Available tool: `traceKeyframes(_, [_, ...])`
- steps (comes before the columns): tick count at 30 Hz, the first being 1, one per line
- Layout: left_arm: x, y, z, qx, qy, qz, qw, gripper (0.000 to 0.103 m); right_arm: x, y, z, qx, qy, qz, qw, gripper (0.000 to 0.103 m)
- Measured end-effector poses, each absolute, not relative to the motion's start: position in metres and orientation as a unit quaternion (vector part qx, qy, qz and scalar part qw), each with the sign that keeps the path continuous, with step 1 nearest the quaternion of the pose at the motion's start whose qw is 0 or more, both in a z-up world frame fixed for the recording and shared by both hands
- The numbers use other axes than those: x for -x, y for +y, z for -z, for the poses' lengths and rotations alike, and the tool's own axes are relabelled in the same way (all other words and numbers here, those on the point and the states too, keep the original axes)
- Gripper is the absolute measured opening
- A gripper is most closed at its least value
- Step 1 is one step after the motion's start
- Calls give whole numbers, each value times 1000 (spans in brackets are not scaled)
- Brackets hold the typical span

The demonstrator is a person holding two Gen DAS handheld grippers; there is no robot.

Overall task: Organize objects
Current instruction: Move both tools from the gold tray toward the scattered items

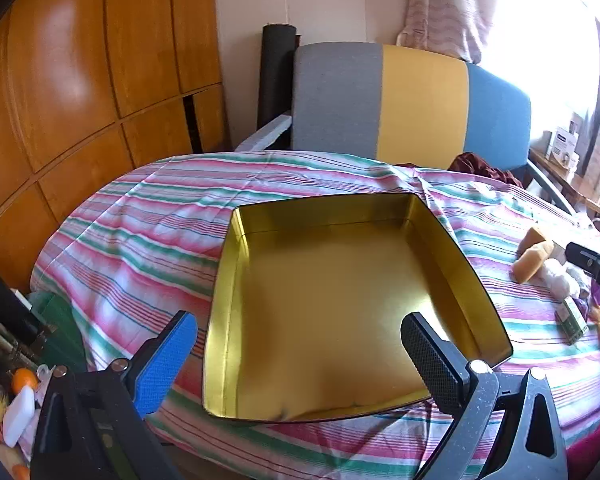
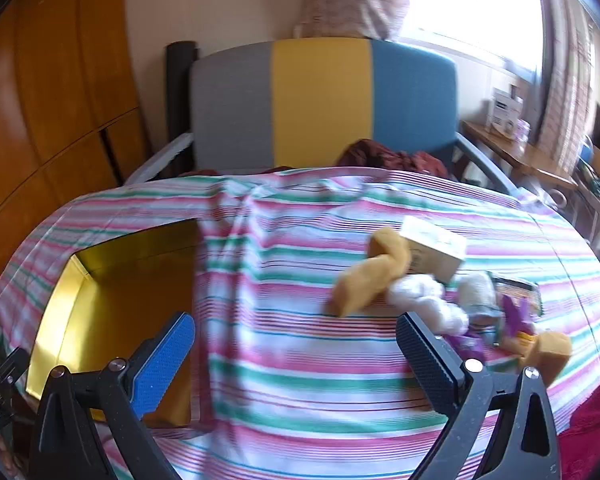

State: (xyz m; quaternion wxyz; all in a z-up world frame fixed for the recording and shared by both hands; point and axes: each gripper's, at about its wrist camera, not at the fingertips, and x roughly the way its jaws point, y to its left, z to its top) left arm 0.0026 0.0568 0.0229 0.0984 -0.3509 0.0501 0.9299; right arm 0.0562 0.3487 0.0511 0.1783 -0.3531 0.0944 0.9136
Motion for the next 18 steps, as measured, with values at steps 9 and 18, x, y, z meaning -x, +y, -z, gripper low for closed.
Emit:
traceKeyframes(9, [-2,84,-22,356,71,-923,128,103,-84,429,-52,342,125,-899,245,103])
traceKeyframes(18, [3,123,-24,363,80,-908,192,103,-130,516,-33,308,194,-869,335,103])
